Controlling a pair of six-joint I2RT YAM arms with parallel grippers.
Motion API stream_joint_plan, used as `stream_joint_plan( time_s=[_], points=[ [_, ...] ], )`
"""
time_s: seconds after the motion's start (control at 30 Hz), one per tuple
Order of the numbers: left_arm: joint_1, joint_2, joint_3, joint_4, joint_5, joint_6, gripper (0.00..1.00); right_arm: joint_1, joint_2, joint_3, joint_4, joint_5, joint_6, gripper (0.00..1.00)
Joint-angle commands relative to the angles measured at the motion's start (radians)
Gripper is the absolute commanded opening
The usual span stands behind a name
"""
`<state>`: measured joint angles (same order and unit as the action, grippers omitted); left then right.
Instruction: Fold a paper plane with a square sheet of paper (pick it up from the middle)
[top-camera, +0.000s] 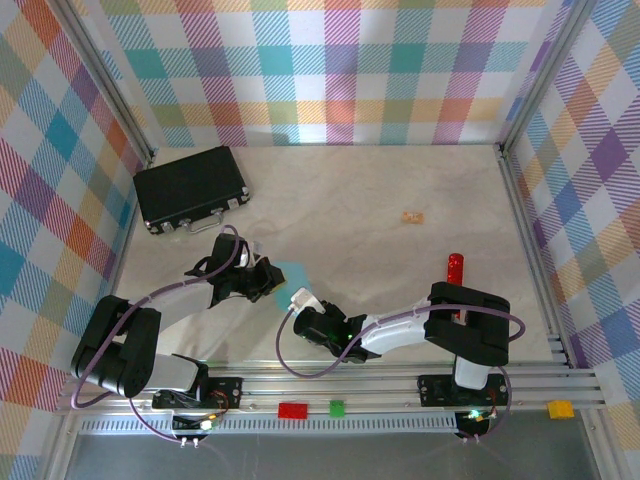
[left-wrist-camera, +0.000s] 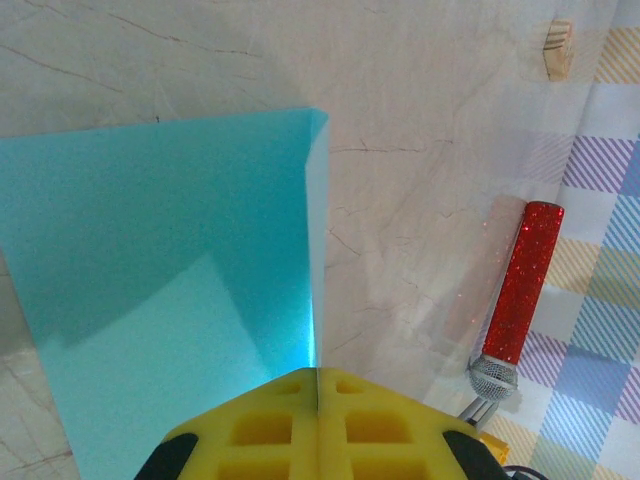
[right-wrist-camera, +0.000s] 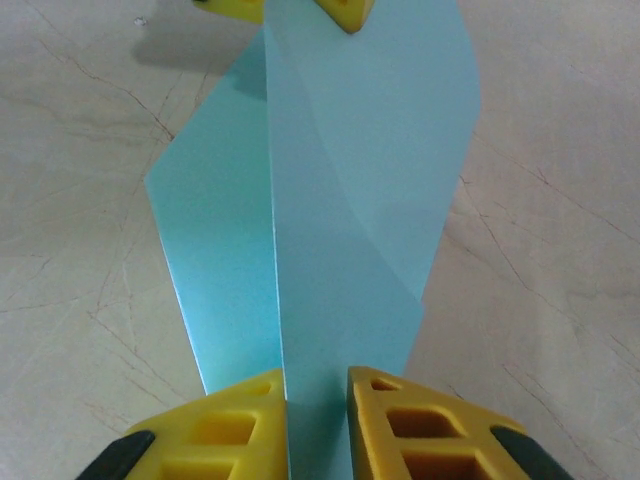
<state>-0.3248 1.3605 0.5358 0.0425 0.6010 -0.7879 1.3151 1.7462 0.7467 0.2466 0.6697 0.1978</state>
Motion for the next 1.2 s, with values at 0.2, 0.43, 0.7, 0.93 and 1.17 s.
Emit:
stream_joint_plan(
  time_s=[0.2, 0.43, 0.7, 0.93, 1.17],
  points=[
    [0.004, -0.007, 0.016, -0.030, 0.002, 0.015, 0.00, -0.006, -0.008, -0.006, 0.025, -0.021, 0.010, 0.15],
    [0.004, -0.029, 0.016, -0.052, -0.018, 0.016, 0.07, -0.017, -0.013, -0.008, 0.031, -0.049, 0.050, 0.06],
    [0.013, -0.110, 0.032, -0.149, -0.096, 0.039, 0.51, -0.067, -0.046, -0.030, 0.060, -0.193, 0.140, 0.05],
    [0.021, -0.195, 0.021, -0.212, -0.159, 0.042, 0.64, -0.120, -0.016, -0.025, 0.075, -0.346, 0.252, 0.05],
    [0.030, -0.224, 0.006, -0.232, -0.153, 0.050, 0.64, -0.177, 0.003, -0.041, 0.142, -0.494, 0.384, 0.04]
  ],
)
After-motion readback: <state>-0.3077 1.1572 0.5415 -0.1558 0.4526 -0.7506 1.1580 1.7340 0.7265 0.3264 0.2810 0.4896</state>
